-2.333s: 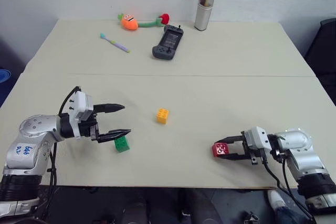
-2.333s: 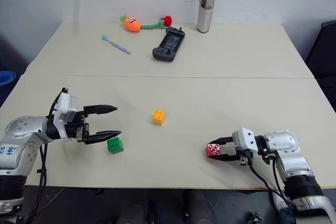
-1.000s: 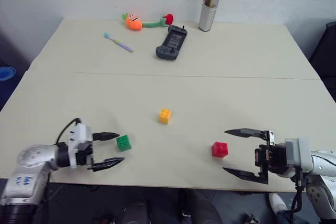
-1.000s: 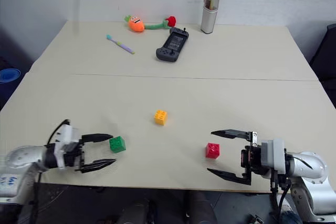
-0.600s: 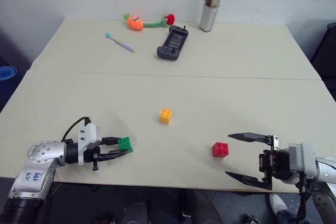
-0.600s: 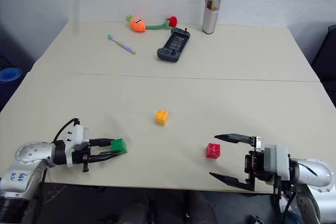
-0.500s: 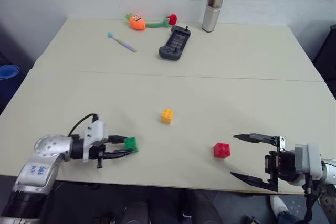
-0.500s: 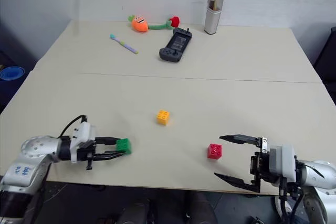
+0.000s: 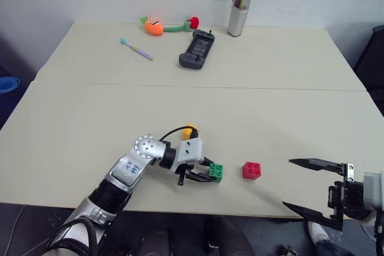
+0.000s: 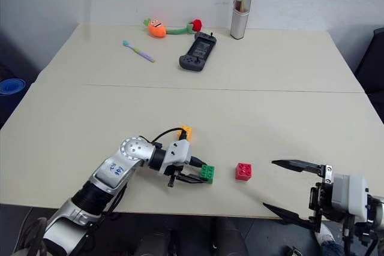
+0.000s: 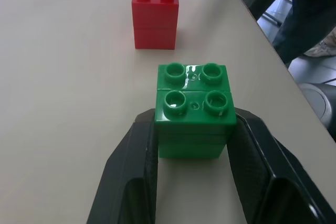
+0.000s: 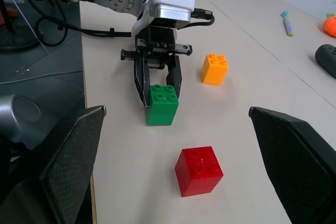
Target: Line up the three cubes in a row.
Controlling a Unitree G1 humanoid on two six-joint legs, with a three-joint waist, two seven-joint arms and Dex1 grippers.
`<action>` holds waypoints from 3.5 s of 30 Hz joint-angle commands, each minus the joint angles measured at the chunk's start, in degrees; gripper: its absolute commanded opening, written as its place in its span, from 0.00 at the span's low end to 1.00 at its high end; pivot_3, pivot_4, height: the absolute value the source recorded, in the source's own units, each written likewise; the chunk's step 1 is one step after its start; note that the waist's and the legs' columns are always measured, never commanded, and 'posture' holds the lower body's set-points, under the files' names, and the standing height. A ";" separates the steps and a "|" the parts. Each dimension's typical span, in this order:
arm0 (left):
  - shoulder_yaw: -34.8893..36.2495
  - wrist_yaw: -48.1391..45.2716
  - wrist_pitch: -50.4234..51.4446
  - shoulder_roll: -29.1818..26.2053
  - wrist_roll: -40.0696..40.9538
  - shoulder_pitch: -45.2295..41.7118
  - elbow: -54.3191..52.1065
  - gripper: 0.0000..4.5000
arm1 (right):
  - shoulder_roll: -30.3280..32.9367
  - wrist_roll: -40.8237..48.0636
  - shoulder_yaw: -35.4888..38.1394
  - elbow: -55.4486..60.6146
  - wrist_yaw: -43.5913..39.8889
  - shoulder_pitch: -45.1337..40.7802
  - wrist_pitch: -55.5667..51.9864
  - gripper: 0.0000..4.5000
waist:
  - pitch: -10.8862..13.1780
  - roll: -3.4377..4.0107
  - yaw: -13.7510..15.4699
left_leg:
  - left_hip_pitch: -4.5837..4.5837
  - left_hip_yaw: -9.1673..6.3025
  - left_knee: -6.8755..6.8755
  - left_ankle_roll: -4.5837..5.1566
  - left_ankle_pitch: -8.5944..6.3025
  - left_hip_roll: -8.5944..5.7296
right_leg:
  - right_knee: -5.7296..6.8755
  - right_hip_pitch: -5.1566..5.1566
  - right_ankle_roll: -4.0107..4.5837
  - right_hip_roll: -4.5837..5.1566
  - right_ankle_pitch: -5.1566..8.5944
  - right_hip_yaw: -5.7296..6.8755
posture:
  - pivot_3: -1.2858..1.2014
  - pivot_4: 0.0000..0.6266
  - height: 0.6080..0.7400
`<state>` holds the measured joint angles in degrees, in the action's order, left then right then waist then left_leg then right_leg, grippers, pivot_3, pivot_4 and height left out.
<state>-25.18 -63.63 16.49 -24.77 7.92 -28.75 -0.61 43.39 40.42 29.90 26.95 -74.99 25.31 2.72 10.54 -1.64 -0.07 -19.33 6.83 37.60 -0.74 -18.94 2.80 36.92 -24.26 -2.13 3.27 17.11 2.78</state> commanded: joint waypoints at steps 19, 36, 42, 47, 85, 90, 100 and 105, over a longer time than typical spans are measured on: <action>-0.49 4.74 6.92 -2.98 -4.75 2.20 -6.77 0.33 | -2.46 -0.72 0.85 2.55 1.61 2.21 1.28 1.00 | -0.01 0.01 -0.15 | 0.14 -0.13 0.03 0.28 -0.19 0.03 | -0.16 0.56 -0.05 0.03 0.02 0.08 | 0.52 0.24 1.00; 9.36 -2.79 8.70 -12.89 4.30 6.24 -13.69 0.99 | -1.90 -1.33 -0.83 -0.61 0.60 -0.38 1.32 1.00 | 0.01 0.04 -0.27 | 0.15 -0.24 0.02 0.26 -0.21 0.06 | -0.25 0.52 -0.02 0.05 0.04 0.19 | 0.52 0.24 1.00; 22.45 -4.83 -6.96 -22.76 5.25 14.65 -5.81 0.99 | -1.90 -0.61 -0.42 -2.40 0.03 -0.38 0.55 1.00 | 0.03 0.07 -0.03 | 0.29 -0.25 -0.06 0.27 -0.21 0.08 | -0.24 0.50 0.04 0.11 0.08 0.22 | 0.52 0.24 1.00; 34.28 -8.20 -14.82 -23.27 12.13 21.43 4.63 0.99 | -2.33 -0.81 -0.02 -3.62 1.41 -1.75 0.13 1.00 | 0.03 0.07 0.03 | 0.22 -0.30 -0.09 0.38 -0.28 0.06 | -0.38 0.46 0.03 0.23 0.07 0.32 | 0.52 0.24 1.00; 16.11 -18.25 -44.68 6.13 -5.81 -30.57 68.83 0.59 | -7.53 -4.42 1.82 0.35 8.98 5.46 4.17 1.00 | 0.06 0.05 1.24 | -0.07 -0.07 0.34 0.63 -0.56 -0.03 | -0.77 0.49 -0.43 0.08 -0.18 0.35 | 0.52 0.24 1.00; 17.62 -17.38 -44.55 6.78 -5.52 -29.38 68.30 0.32 | -6.99 -4.29 1.51 0.08 8.67 5.66 4.14 1.00 | 0.06 0.05 1.26 | -0.07 -0.07 0.35 0.63 -0.56 -0.03 | -0.77 0.49 -0.44 0.08 -0.18 0.35 | 0.52 0.24 1.00; 19.42 -27.08 -36.43 -2.10 1.73 -16.64 44.20 0.32 | -4.96 -3.20 0.90 -0.68 6.90 4.30 2.84 1.00 | 0.06 0.06 0.05 | -0.03 -0.10 0.35 0.63 -0.56 0.01 | -0.69 0.49 -0.44 0.10 -0.19 0.32 | 0.52 0.24 1.00; 17.18 -25.02 -23.50 -7.73 7.36 -2.51 18.05 0.32 | -3.28 -2.15 0.89 -0.91 5.37 3.60 1.08 1.00 | 0.05 0.09 -0.16 | 0.06 -0.06 0.36 0.59 -0.55 0.03 | -0.58 0.53 -0.43 0.20 -0.18 0.17 | 0.52 0.24 1.00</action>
<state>-7.29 -86.01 -10.54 -31.79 12.97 -32.48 24.62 39.32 36.68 29.72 25.23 -68.92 28.98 4.23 10.59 -1.55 -0.23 -19.27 6.75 37.96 -0.13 -19.49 2.82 36.35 -23.72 -2.56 3.49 16.93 2.96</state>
